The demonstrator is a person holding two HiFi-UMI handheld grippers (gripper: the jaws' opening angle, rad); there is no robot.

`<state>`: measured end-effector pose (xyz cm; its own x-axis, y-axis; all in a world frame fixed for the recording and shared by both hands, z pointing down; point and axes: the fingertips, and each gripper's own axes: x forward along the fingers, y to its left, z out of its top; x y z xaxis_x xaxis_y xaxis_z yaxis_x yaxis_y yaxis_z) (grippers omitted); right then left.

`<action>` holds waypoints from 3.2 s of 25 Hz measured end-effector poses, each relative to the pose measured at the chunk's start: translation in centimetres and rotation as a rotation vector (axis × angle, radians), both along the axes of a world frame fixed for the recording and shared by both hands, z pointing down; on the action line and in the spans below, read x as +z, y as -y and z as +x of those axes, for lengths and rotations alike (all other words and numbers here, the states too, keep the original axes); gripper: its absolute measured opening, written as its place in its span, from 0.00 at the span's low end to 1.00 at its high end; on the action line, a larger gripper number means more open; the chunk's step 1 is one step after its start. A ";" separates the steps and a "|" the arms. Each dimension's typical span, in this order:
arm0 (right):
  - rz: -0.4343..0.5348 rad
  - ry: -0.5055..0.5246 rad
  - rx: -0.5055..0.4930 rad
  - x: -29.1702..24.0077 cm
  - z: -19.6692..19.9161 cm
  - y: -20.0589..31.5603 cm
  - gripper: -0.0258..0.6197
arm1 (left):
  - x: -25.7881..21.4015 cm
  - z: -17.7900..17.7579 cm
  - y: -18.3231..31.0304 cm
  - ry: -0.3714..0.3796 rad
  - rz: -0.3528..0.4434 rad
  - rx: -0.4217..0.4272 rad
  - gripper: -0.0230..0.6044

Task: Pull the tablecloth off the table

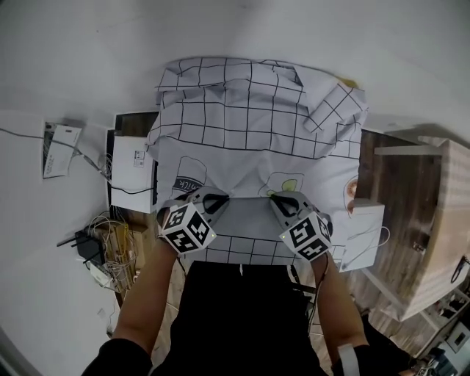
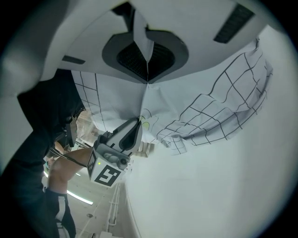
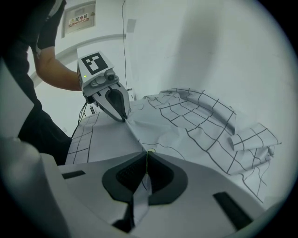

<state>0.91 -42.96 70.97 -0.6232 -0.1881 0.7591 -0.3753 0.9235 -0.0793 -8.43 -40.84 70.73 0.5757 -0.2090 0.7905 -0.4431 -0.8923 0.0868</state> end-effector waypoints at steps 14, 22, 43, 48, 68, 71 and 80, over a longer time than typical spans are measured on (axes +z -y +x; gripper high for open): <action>0.058 0.087 0.040 -6.8 0.2 -0.8 0.07 | -6.5 0.0 -0.6 -0.074 0.099 -0.060 0.06; 0.101 0.137 0.053 -10.6 -0.1 -0.9 0.07 | -10.1 -0.3 -0.7 -0.078 0.157 -0.085 0.06; 0.295 0.307 0.068 -23.8 -0.1 2.5 0.07 | -22.8 -0.4 3.1 -0.236 0.358 -0.198 0.06; 0.328 0.326 0.075 -26.5 0.0 3.4 0.07 | -25.7 -0.4 3.7 -0.280 0.396 -0.215 0.06; 0.500 0.483 0.021 -39.3 -0.8 4.2 0.07 | -37.8 -1.2 4.8 -0.480 0.480 -0.295 0.06; 0.518 0.502 0.025 -40.4 -0.6 4.1 0.07 | -39.1 -1.3 4.8 -0.510 0.494 -0.300 0.06; 0.558 0.595 0.065 -45.2 0.5 5.1 0.07 | -45.3 -0.3 5.1 -0.621 0.579 -0.255 0.06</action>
